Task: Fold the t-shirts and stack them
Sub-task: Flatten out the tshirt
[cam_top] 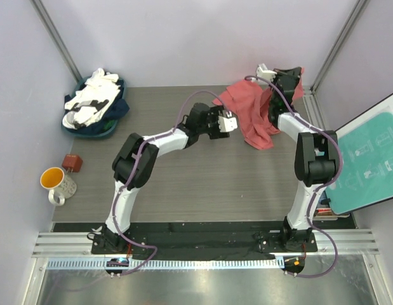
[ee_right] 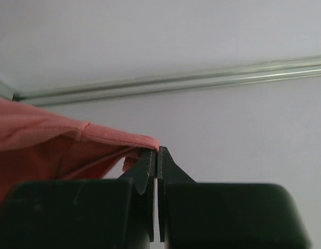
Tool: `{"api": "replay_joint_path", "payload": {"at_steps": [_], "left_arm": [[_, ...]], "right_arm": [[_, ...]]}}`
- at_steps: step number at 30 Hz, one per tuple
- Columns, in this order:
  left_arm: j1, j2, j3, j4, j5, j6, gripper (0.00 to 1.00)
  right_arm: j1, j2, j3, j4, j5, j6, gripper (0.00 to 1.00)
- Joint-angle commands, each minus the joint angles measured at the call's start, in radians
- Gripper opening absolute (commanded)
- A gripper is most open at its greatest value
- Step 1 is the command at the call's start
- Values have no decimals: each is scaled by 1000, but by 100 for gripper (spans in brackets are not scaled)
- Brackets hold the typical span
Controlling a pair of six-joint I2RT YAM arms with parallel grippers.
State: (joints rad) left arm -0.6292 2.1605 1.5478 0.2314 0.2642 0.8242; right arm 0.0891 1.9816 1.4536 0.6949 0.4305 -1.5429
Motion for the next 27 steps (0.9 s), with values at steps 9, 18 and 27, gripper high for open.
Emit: {"api": "replay_joint_path", "payload": {"at_steps": [9,18,27], "left_arm": [[-102,159,17,264,351,44,85],[-138,282,72,299,464,200,85],[-141,369,89,304,423,410,75]], "right_arm": [[-14,-198,-208,12,77,67,1],[-17,-248,-208,-52,88,139,1],[-15,-322,-282,-86,102,201,1]]}}
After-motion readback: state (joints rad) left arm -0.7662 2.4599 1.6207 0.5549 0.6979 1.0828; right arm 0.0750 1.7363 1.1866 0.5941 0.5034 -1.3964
